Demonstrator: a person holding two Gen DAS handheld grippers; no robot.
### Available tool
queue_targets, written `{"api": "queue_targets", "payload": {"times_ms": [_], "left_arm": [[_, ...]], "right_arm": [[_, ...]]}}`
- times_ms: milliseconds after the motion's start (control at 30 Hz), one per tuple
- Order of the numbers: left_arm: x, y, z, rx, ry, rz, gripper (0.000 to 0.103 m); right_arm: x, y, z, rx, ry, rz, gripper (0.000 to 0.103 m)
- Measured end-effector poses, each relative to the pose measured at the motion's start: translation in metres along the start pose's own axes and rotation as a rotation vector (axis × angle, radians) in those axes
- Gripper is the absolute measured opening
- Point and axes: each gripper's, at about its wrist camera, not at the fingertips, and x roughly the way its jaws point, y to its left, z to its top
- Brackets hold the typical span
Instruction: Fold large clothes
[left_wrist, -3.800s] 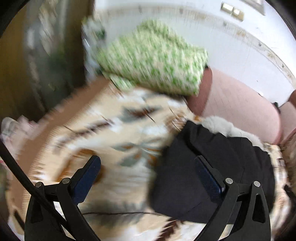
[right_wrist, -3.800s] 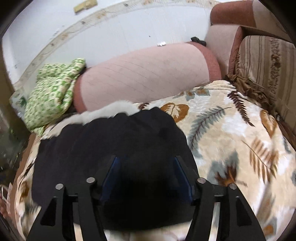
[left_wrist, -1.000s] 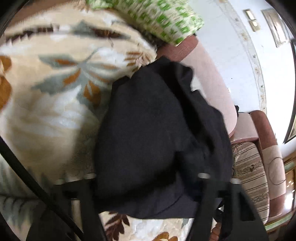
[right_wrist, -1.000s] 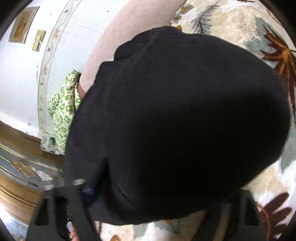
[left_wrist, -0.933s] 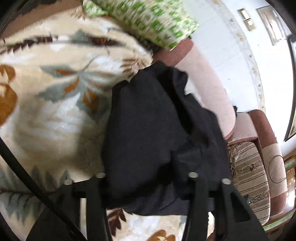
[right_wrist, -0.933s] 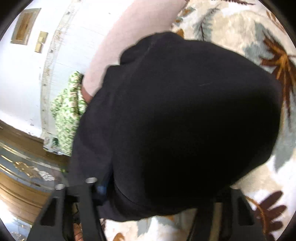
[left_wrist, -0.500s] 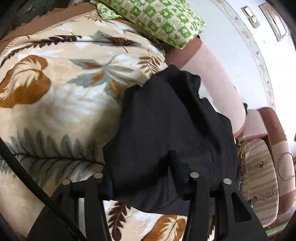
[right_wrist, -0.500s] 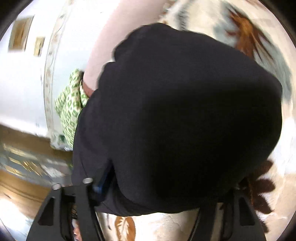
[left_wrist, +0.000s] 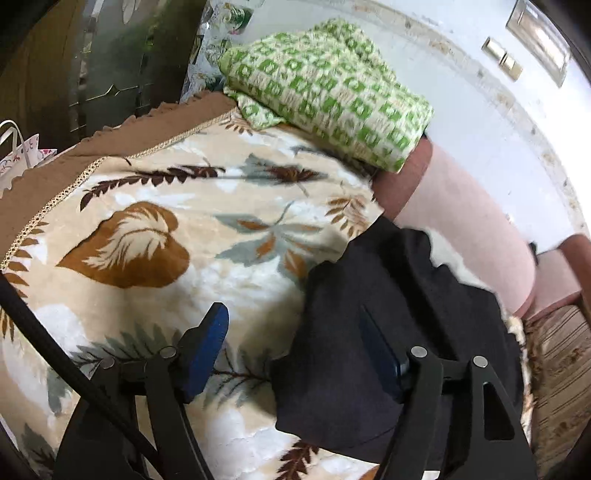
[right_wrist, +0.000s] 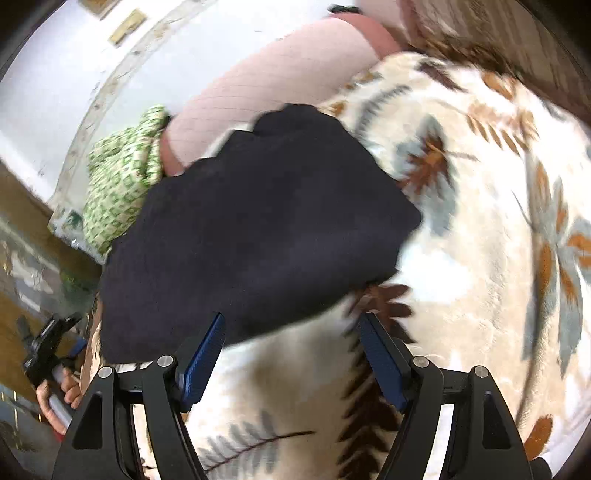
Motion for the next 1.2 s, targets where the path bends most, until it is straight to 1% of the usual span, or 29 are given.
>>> {"api": "queue_targets", "payload": {"times_ms": [67,100,133,167,200,233,300,333,400,467,533,600,700,767,800,833,867,933,1000,1067,1100,1200], "left_arm": [[0.014,-0.008,-0.005,0.049,0.043,0.058,0.072],[0.024,-0.013,-0.009,0.095,0.073,0.134,0.072],[0.032,-0.015,-0.014,0.139,0.1,0.191,0.071],[0.037,-0.015,-0.017,0.159,0.115,0.215,0.07],[0.042,-0.015,-0.019,0.163,0.132,0.228,0.067],[0.045,-0.012,-0.021,0.149,0.148,0.225,0.066],[0.044,-0.01,-0.021,0.137,0.149,0.224,0.066],[0.044,-0.008,-0.021,0.135,0.15,0.226,0.066],[0.045,-0.003,-0.02,0.119,0.168,0.211,0.066],[0.046,0.0,-0.02,0.102,0.179,0.202,0.066],[0.047,0.0,-0.02,0.095,0.186,0.2,0.066],[0.047,0.0,-0.019,0.089,0.19,0.195,0.066],[0.044,0.002,-0.017,0.08,0.18,0.188,0.066],[0.04,0.004,-0.014,0.064,0.166,0.174,0.066],[0.039,0.006,-0.013,0.056,0.161,0.169,0.066],[0.037,0.007,-0.011,0.042,0.157,0.154,0.066],[0.036,0.008,-0.011,0.034,0.155,0.148,0.066],[0.034,0.01,-0.01,0.022,0.147,0.142,0.066],[0.031,0.01,-0.009,0.015,0.135,0.146,0.066],[0.027,0.01,-0.009,0.009,0.124,0.141,0.066],[0.026,0.01,-0.009,0.008,0.119,0.137,0.066],[0.02,0.008,-0.008,0.009,0.095,0.132,0.067]], "right_arm": [[0.004,0.02,0.005,-0.052,-0.006,0.036,0.077],[0.011,0.04,0.011,-0.093,-0.005,0.063,0.074],[0.019,0.059,0.014,-0.141,0.002,0.086,0.064],[0.032,0.085,0.018,-0.195,0.017,0.099,0.057],[0.045,0.112,0.021,-0.252,0.036,0.118,0.054],[0.057,0.133,0.023,-0.299,0.049,0.14,0.048],[0.087,0.182,0.025,-0.413,0.079,0.171,0.047],[0.1,0.198,0.025,-0.447,0.093,0.177,0.047],[0.135,0.23,0.029,-0.499,0.133,0.182,0.047],[0.169,0.256,0.035,-0.54,0.149,0.171,0.047],[0.198,0.279,0.043,-0.594,0.14,0.132,0.047],[0.224,0.303,0.043,-0.636,0.134,0.051,0.046],[0.272,0.316,0.055,-0.656,0.152,-0.116,0.046],[0.286,0.317,0.065,-0.658,0.166,-0.169,0.049],[0.291,0.317,0.071,-0.642,0.177,-0.178,0.05],[0.291,0.317,0.076,-0.632,0.179,-0.177,0.053],[0.288,0.318,0.082,-0.623,0.17,-0.177,0.054],[0.278,0.327,0.091,-0.617,0.124,-0.175,0.056],[0.253,0.327,0.097,-0.607,0.063,-0.149,0.059],[0.222,0.319,0.097,-0.6,0.024,-0.117,0.061],[0.208,0.312,0.095,-0.603,0.007,-0.115,0.061],[0.184,0.29,0.088,-0.605,-0.048,-0.146,0.061]]}}
